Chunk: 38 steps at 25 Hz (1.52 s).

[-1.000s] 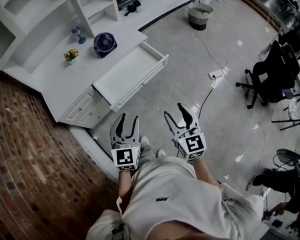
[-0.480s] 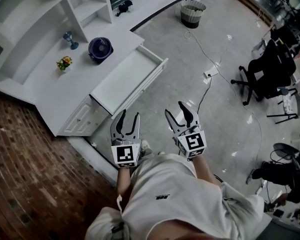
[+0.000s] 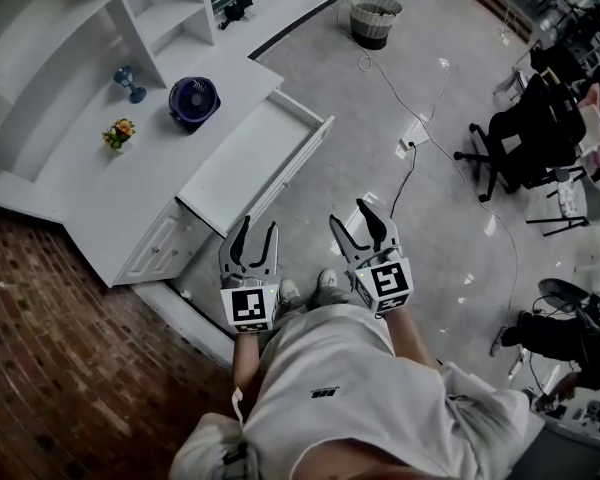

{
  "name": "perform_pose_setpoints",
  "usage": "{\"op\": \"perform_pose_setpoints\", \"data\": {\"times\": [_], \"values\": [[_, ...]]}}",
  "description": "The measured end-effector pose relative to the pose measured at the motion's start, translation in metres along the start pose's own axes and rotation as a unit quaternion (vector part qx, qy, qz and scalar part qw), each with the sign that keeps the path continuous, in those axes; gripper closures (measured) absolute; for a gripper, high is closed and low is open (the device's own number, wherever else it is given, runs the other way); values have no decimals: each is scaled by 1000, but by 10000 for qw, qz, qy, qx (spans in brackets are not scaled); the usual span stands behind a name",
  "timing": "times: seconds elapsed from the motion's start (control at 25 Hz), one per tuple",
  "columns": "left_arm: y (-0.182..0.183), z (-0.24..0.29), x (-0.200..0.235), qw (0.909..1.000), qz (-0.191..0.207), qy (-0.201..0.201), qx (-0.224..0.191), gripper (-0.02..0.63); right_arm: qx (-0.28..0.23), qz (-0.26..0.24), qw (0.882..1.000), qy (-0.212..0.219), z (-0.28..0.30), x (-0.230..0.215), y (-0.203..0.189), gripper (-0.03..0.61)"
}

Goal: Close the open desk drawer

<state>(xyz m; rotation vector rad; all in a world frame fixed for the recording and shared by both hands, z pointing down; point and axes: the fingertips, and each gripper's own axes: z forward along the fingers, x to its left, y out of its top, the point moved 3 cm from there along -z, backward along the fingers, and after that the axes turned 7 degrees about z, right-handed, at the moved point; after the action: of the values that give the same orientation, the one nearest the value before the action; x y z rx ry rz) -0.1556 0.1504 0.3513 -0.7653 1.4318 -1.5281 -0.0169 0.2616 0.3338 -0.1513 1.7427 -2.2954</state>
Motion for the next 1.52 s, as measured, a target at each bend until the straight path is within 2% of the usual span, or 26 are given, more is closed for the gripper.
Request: {"op": "perform_pose_setpoints", "data": {"times": [0.24, 0.56, 0.88, 1.2, 1.52], "values": [[-2, 21, 7, 10000, 6, -12, 52, 413, 39, -2, 10000, -77, 19, -14, 0, 338], [0, 56, 21, 9993, 29, 306, 194, 416, -25, 94, 9997, 210, 64, -39, 9, 338], [7, 115, 20, 9975, 83, 582, 388, 419, -28, 258, 9976, 643, 113, -83, 21, 339], [21, 168, 0, 9934, 202, 957, 592, 419, 37, 359, 9933, 1098, 148, -138, 28, 339], [5, 189, 0, 9848, 49, 1434, 977, 420, 263, 468, 9880, 1447, 182, -162, 18, 339]]}}
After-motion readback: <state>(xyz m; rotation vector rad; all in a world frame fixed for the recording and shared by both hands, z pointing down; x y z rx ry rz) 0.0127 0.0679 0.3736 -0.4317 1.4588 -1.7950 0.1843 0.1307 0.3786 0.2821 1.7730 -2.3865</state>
